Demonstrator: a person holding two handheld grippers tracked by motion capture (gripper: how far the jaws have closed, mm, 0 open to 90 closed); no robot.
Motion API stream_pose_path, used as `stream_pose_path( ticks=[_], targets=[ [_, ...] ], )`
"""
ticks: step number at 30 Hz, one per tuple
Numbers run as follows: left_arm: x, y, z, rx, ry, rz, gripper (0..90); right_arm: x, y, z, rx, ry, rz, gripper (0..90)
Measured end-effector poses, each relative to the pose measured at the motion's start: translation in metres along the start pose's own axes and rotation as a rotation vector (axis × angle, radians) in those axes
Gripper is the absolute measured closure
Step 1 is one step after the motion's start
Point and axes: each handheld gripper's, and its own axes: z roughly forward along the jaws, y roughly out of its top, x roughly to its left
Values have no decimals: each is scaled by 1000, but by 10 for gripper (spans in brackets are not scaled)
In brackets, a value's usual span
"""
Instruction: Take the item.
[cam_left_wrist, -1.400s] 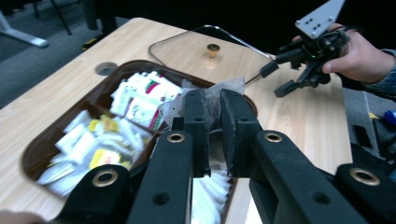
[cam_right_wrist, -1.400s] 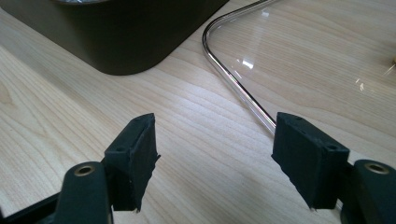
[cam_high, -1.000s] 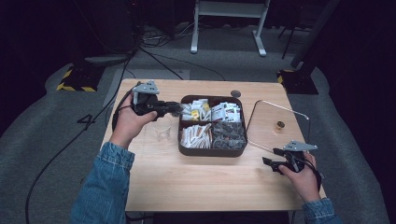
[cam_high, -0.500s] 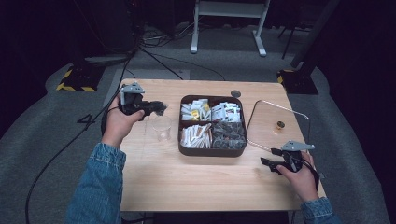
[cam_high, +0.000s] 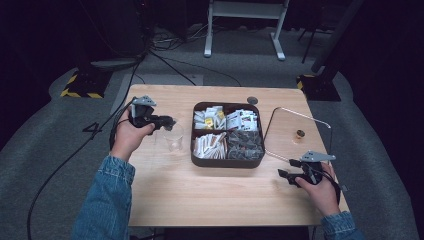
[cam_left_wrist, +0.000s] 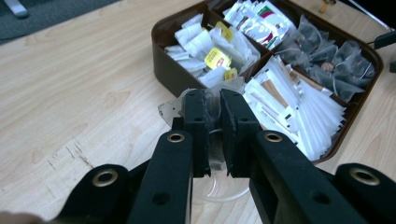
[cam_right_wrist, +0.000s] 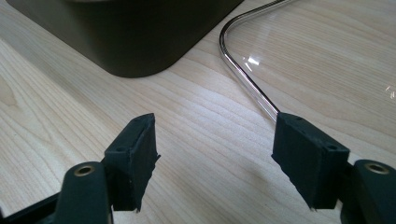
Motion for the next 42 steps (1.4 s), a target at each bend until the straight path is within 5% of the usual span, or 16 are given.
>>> stream_pose_path(
  ticks=[15, 18, 28, 35, 42],
  targets=[
    [-3, -11, 22, 84, -7, 19, 780, 0, 0, -1, -8, -12, 2, 312],
    [-5, -10, 22, 50, -17, 14, 577, 0, 0, -2, -10, -11, 2, 312],
    [-22, -3, 4, -69, -52, 23, 505, 0, 0, -1, -8, -13, 1, 312],
    [-47, 1, -8, -87, -55, 89, 474, 1, 1, -1, -11, -12, 0, 312],
    [-67, -6, -20, -120, -28, 82, 399, 0, 2, -3, -16, -15, 2, 312]
  ],
)
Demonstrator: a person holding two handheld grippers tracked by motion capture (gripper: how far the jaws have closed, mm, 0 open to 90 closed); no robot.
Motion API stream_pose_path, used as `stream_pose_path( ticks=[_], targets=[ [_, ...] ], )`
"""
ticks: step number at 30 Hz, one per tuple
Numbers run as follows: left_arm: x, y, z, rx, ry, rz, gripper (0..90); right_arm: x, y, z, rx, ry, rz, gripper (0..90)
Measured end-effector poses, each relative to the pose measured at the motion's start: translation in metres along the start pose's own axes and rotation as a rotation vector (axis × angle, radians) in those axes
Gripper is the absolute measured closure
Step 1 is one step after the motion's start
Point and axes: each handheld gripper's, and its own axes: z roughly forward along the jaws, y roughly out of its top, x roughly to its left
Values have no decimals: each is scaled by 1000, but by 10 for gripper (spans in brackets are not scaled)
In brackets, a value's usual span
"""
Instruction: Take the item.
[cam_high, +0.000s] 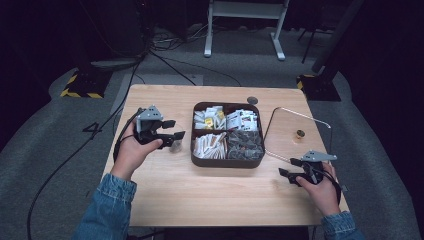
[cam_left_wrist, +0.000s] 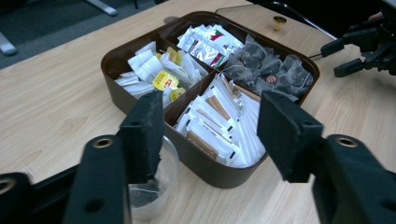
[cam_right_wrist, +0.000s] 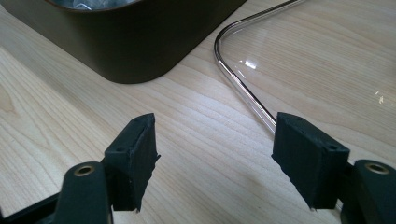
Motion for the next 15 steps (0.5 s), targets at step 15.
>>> stream_pose_path(
  ticks=[15],
  targets=[
    [-34, -27, -4, 12, 15, 34, 386, -2, 1, -2, -8, -2, -1, 312]
  ],
)
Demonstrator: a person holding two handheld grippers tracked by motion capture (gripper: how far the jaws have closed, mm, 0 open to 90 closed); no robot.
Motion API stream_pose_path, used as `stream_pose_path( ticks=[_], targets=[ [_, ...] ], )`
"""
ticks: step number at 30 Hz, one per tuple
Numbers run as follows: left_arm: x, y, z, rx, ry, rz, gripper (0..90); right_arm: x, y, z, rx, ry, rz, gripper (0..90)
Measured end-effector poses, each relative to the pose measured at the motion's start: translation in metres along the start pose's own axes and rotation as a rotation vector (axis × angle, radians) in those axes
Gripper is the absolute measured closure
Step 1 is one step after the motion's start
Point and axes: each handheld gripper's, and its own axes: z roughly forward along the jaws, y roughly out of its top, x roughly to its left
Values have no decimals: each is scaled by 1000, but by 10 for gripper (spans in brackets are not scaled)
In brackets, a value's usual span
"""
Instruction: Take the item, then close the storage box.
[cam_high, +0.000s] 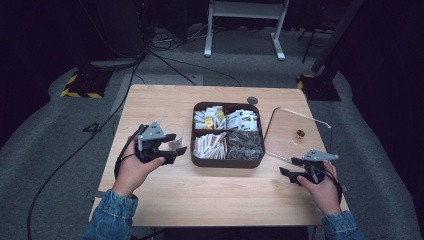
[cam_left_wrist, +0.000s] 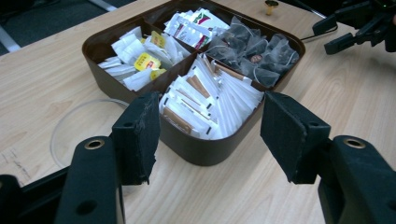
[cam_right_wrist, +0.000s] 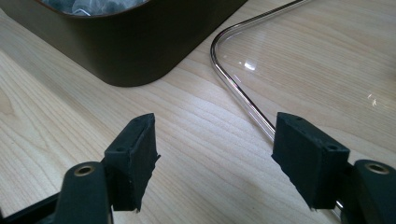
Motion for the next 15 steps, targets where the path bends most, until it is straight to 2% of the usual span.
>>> stream_pose_path(
  ticks=[9, 10, 15],
  targets=[
    [-13, -12, 9, 12, -38, 21, 387, -5, 0, -4, -18, -10, 10, 312],
    [-14, -15, 10, 14, -54, 12, 387, -5, 1, -6, -23, -12, 14, 312],
    [-16, -27, 18, 50, -94, 15, 386, -17, 5, -13, -52, -44, 35, 313]
  ],
)
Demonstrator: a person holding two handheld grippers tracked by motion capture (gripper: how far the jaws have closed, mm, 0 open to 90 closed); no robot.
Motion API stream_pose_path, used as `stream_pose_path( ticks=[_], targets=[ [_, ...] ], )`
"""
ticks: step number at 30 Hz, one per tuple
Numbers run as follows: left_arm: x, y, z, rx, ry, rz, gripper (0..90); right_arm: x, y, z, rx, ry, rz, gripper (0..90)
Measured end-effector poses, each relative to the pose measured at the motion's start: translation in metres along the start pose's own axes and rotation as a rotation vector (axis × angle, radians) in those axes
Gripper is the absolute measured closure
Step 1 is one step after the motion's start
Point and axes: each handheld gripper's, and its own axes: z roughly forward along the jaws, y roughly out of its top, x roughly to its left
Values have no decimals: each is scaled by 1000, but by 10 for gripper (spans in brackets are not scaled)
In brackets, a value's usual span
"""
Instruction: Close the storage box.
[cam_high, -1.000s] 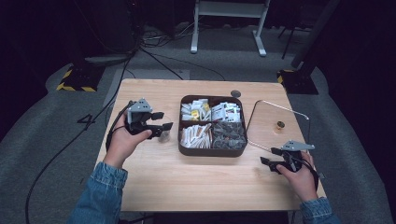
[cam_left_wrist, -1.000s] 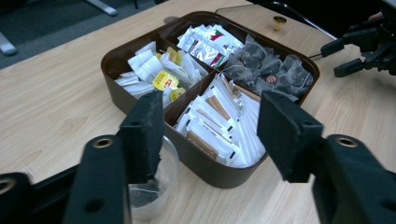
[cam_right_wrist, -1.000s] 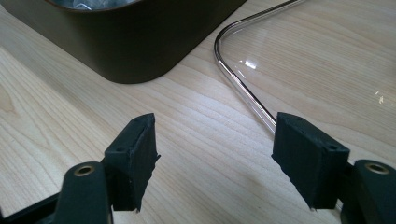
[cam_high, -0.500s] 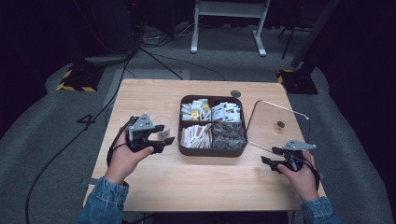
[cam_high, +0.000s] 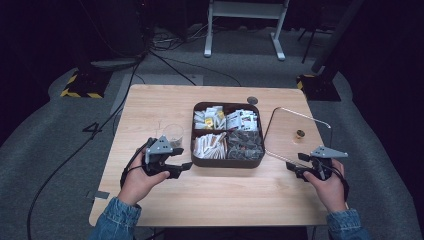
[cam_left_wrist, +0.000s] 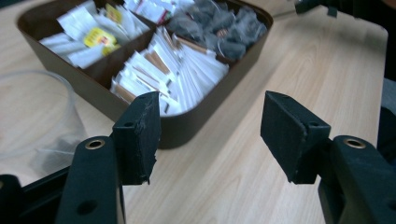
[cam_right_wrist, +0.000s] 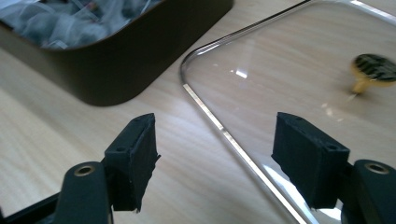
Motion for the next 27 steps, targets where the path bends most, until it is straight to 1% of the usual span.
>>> stream_pose_path(
  ticks=[4, 5, 7, 11, 12, 13, 14, 15, 16, 17, 18, 20, 22, 27],
  targets=[
    [-1, -11, 2, 22, -6, 1, 383, -13, 6, -2, -27, -25, 22, 313],
    [-2, -15, 2, 29, -6, -4, 383, -16, 8, -2, -30, -34, 22, 314],
    [-2, -22, 2, 44, 6, -11, 383, -24, 10, -1, -36, -50, 33, 316],
    [1, -38, -1, 54, 40, -37, 379, -39, 15, 3, -52, -78, 61, 320],
    [3, -42, -2, 65, 48, -40, 375, -42, 15, 4, -55, -82, 73, 321],
    [5, -45, -3, 96, 78, -31, 368, -45, 15, 5, -58, -85, 80, 321],
    [7, -48, -4, 94, 91, -32, 363, -47, 16, 7, -60, -87, 87, 322],
    [10, -53, -5, 72, 93, -46, 363, -49, 16, 8, -61, -86, 87, 323],
    [14, -59, -6, 65, 89, -75, 361, -50, 17, 9, -59, -90, 91, 323],
    [14, -59, -6, 65, 89, -75, 361, -50, 17, 9, -59, -90, 91, 323],
    [18, -68, -7, 87, 106, -100, 361, -52, 19, 13, -59, -95, 89, 323],
    [22, -76, -8, 106, 131, -109, 359, -53, 21, 16, -56, -103, 79, 323],
    [24, -82, -9, 131, 159, -107, 354, -55, 23, 18, -48, -117, 72, 323],
    [31, -92, -11, 149, 202, -128, 344, -59, 22, 25, -38, -137, 83, 325]
  ],
)
